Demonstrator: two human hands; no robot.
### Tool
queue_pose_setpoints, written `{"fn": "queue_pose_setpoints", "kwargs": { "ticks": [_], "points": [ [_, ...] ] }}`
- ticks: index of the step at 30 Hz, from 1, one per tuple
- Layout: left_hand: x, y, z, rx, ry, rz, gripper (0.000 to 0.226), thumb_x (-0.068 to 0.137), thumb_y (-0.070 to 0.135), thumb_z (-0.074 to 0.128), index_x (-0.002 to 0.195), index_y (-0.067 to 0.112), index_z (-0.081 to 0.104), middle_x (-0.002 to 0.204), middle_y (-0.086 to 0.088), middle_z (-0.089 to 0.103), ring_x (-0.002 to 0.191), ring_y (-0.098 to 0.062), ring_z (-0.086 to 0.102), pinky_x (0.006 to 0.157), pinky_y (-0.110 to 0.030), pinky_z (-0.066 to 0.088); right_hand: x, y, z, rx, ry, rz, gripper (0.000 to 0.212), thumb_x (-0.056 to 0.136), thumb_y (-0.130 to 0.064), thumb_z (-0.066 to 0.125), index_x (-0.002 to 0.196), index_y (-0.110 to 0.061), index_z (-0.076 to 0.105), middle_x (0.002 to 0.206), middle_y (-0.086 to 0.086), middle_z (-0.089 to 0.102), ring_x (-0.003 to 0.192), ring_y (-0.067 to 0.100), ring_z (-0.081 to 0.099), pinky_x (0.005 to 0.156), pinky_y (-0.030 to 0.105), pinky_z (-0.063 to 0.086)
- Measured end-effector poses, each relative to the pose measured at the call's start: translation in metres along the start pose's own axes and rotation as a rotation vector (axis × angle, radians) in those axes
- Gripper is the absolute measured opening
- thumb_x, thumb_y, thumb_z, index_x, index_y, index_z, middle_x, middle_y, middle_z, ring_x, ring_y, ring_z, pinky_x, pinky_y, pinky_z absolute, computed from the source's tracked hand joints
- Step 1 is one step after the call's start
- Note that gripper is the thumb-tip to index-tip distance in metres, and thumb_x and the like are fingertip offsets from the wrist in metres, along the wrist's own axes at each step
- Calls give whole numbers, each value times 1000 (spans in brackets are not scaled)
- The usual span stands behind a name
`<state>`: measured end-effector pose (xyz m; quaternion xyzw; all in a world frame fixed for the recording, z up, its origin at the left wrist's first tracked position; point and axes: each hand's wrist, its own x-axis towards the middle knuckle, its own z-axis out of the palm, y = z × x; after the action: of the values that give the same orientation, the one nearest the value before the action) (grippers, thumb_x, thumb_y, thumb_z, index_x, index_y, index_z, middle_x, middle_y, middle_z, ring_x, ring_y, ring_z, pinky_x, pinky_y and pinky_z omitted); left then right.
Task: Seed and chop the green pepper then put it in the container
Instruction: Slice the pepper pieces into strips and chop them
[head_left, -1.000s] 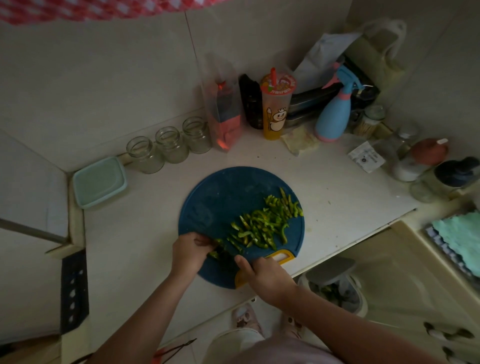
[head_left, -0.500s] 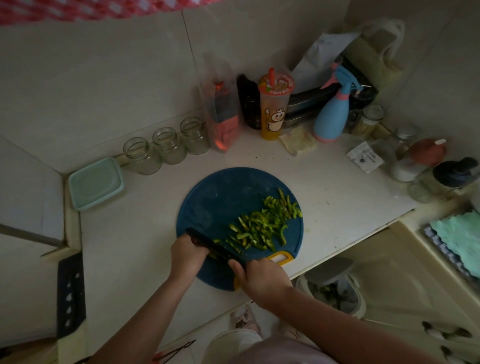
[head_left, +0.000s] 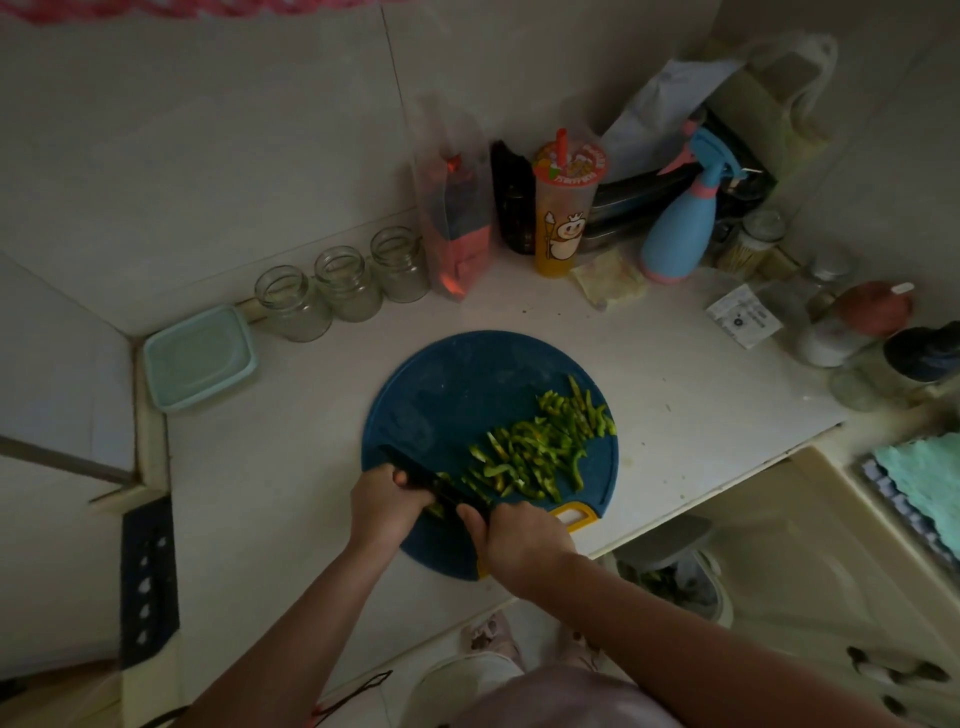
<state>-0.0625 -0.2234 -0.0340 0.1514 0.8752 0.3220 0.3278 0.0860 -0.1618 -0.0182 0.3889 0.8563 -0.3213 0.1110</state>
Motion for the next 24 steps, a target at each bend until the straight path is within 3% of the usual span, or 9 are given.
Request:
{"fn": "queue_pose_setpoints", "kwargs": {
  "ticks": [2, 5, 8, 10, 15, 18, 21, 24],
  "points": [
    [-5, -3, 1, -4, -4, 21, 31, 63, 5, 76, 59, 10, 46, 63, -10, 57, 64, -26, 59, 63, -40, 49, 3, -5, 2, 42, 15, 24, 61, 97, -58, 21, 75, -13, 56, 93, 16, 66, 89, 32, 63, 68, 33, 41],
    [-8, -11, 1, -26, 33, 77, 41, 68, 13, 79, 58, 15, 39, 66, -12, 64, 59, -20, 57, 60, -34, 44, 6, 1, 6, 246, 27, 94, 59, 96, -58, 26, 67, -13, 50, 87, 15, 65, 87, 31, 63, 70, 34, 43],
    [-9, -16, 0, -30, 91, 117, 34, 75, 17, 76, 63, 16, 45, 73, -7, 67, 65, -19, 61, 62, -31, 46, 8, 14, 6, 357, -17, 123, 56, 97, -55, 28, 76, -10, 55, 70, 5, 53, 84, 31, 61, 70, 33, 40],
    [-12, -16, 0, -36, 106, 116, 27, 77, 21, 75, 69, 19, 50, 74, -3, 64, 68, -21, 62, 65, -33, 49, 4, 20, 4, 386, -4, 143, 57, 96, -56, 27, 69, -12, 51, 65, 2, 47, 77, 26, 56, 72, 34, 39],
    [-18, -15, -1, -142, 47, 47, 16, 79, 11, 73, 89, 12, 60, 77, -1, 63, 69, -17, 65, 65, -33, 57, -18, 15, 8, 386, -39, 99, 62, 92, -61, 22, 70, -13, 54, 67, 5, 54, 67, 23, 54, 67, 32, 42],
    [-21, -12, -1, -133, 48, 34, 10, 79, 4, 70, 80, 11, 64, 76, -8, 67, 66, -20, 67, 66, -37, 59, -24, 11, 20, 329, -21, 2, 85, 82, -77, 10, 78, -8, 59, 75, 13, 60, 79, 31, 61, 68, 37, 43],
    [-22, -11, -2, -103, 64, 31, 25, 77, -3, 66, 65, 18, 62, 69, -4, 67, 62, -19, 67, 68, -39, 59, -25, 10, 24, 267, 13, -14, 69, 93, -63, 22, 73, -7, 59, 80, 17, 64, 81, 32, 61, 68, 37, 43],
    [-20, -11, -3, -83, 57, 46, 28, 75, -3, 67, 62, 21, 64, 69, -3, 69, 62, -23, 69, 68, -41, 59, -26, 12, 24, 224, 43, -23, 68, 96, -58, 24, 78, -5, 63, 81, 18, 65, 80, 33, 61, 65, 36, 42]
  ]
}}
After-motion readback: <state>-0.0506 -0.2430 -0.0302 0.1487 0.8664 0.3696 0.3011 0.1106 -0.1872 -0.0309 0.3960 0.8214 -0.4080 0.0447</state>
